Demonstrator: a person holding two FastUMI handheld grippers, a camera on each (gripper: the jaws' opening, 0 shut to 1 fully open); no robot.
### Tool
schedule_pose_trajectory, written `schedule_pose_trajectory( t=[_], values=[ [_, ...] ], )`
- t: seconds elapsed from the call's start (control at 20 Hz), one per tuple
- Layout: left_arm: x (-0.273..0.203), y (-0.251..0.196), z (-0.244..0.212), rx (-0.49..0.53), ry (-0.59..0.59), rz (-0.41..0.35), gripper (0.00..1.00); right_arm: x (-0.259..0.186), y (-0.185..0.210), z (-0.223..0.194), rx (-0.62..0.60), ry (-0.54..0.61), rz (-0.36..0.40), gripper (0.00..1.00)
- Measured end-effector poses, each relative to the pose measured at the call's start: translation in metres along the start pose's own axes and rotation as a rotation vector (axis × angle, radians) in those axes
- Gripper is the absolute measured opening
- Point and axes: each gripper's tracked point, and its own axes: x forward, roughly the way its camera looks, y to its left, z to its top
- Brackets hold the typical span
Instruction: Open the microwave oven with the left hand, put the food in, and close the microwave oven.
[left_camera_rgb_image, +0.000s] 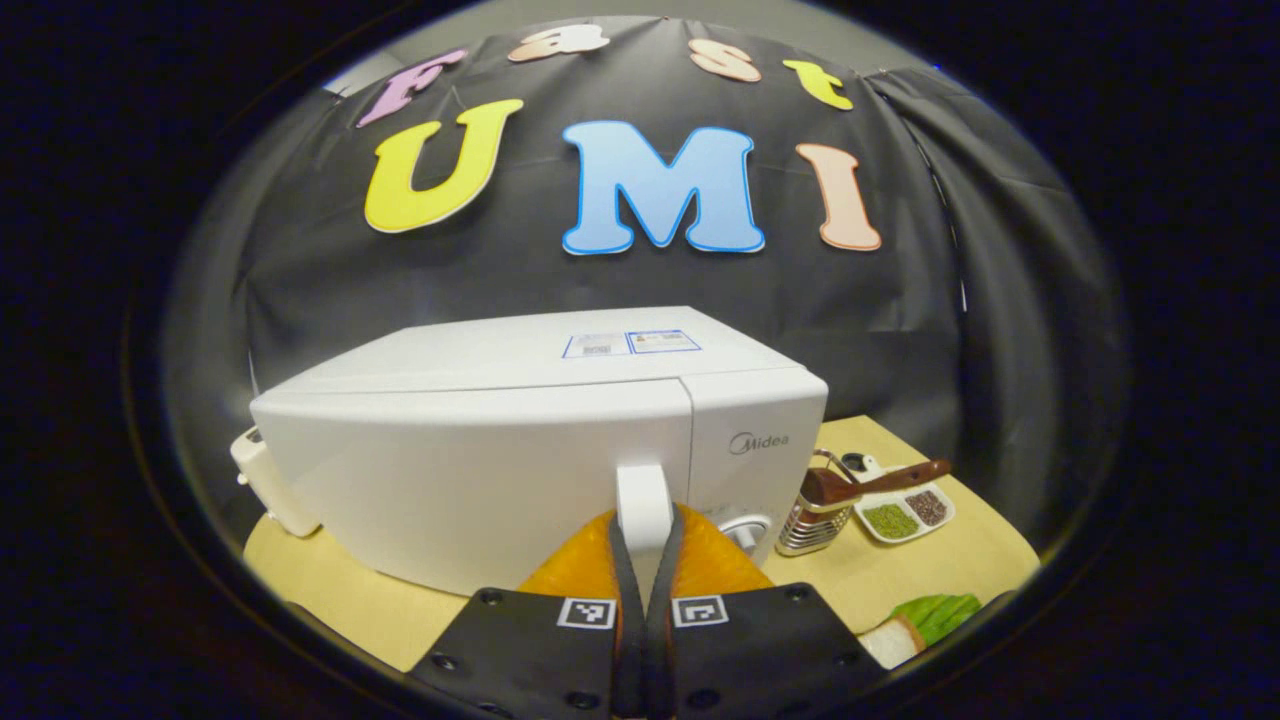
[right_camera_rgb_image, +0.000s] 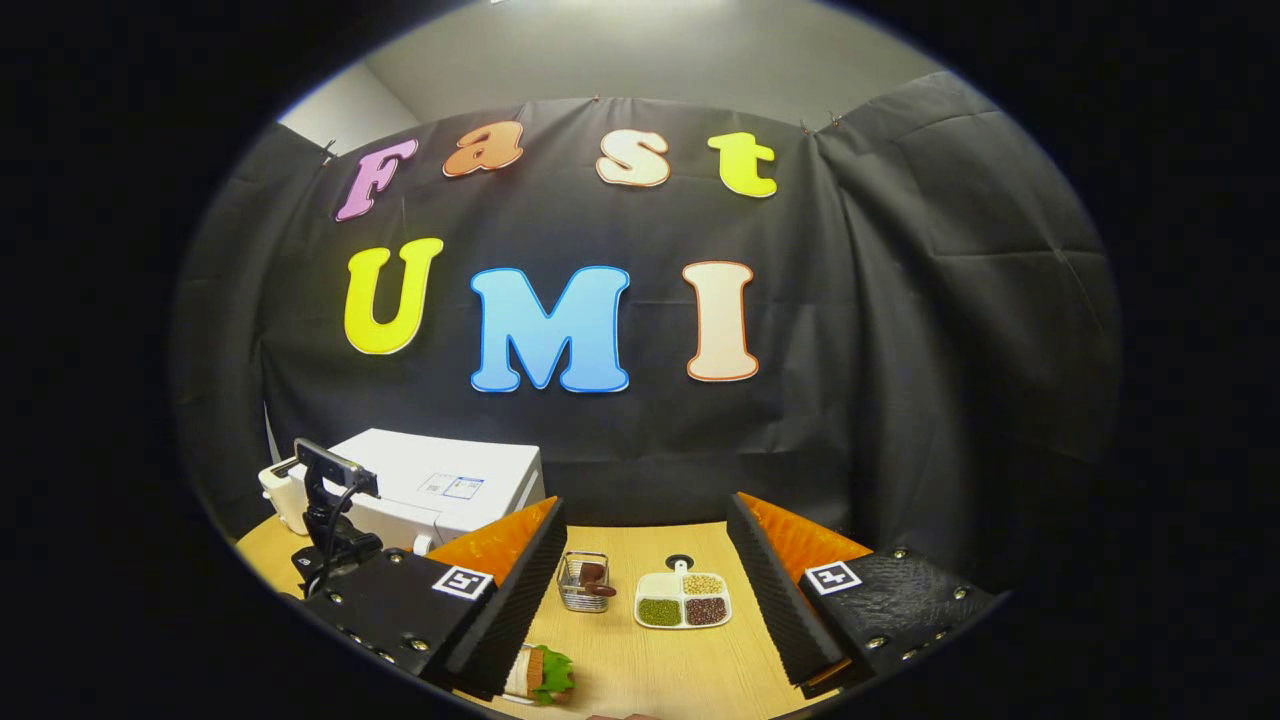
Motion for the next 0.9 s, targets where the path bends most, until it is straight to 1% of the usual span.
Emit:
schedule_pose_trajectory(
  t=[0.05,0.1,0.2,0.5,0.7,0.9],
  values=[
    [-0.008,0.000,-0.005,-0.006,0.018,0.003,0.04,-0.002,0.001,0.002,0.000,-0.004,0.000,0.98],
    [-0.023,0.000,-0.011,0.001,0.019,0.002,0.06,-0.003,0.002,0.001,-0.007,-0.005,-0.005,0.98],
    [-0.051,0.004,-0.018,0.018,0.011,-0.012,0.06,-0.008,0.005,0.001,-0.018,-0.007,-0.011,0.98],
    [-0.113,0.020,-0.041,0.059,0.046,-0.075,0.06,-0.022,0.044,0.001,0.001,-0.011,0.047,0.98],
    [-0.160,0.043,-0.058,0.097,0.066,-0.107,0.06,-0.032,0.068,0.003,0.005,-0.021,0.071,0.98],
    [-0.207,0.079,-0.076,0.147,0.089,-0.102,0.06,-0.039,0.092,0.003,0.005,-0.027,0.081,0.98]
  ],
)
